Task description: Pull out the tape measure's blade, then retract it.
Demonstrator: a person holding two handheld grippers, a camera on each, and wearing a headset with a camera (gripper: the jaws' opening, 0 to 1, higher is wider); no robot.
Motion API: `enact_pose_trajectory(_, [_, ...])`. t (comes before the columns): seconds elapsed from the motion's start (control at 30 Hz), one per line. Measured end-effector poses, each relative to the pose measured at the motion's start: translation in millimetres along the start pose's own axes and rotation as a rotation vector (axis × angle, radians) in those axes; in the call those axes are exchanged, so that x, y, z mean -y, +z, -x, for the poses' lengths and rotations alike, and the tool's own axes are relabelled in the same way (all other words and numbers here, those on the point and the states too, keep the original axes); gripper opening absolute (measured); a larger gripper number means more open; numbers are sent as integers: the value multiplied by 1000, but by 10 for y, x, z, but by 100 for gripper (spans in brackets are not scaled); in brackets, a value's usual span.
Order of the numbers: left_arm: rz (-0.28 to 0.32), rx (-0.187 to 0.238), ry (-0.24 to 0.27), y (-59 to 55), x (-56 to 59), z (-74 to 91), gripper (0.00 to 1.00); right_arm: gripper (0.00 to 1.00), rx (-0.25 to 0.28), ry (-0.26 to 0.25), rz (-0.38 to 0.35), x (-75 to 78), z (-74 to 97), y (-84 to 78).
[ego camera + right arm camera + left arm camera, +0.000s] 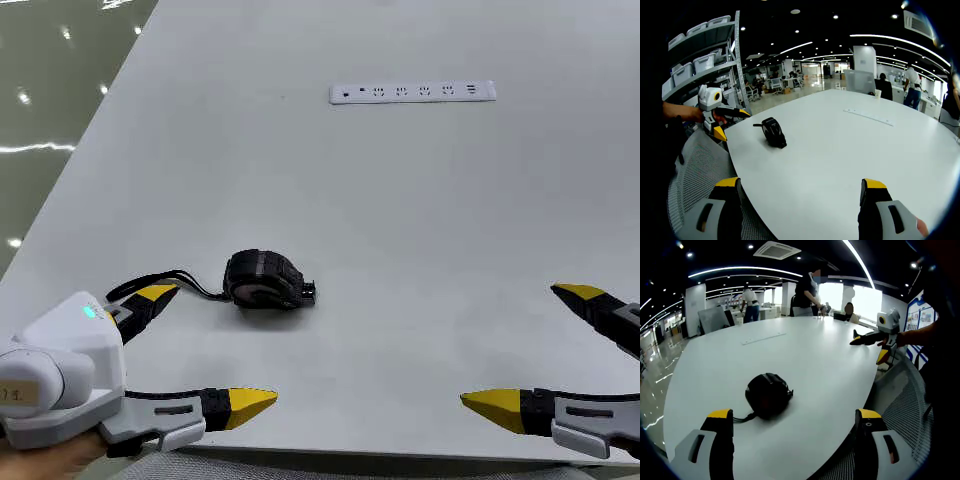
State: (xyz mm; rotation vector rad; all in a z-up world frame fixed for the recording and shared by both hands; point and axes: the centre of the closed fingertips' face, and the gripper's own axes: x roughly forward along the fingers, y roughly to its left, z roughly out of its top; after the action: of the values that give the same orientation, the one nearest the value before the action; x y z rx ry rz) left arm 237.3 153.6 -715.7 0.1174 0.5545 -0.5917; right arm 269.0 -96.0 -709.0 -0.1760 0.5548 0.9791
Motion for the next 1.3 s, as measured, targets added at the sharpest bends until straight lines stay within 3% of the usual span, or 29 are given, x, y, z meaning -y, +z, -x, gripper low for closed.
enact_pose_trajectory(1.3, [0,-8,-10,10,-1,-23,99,99,15,16,18,22,-25,27])
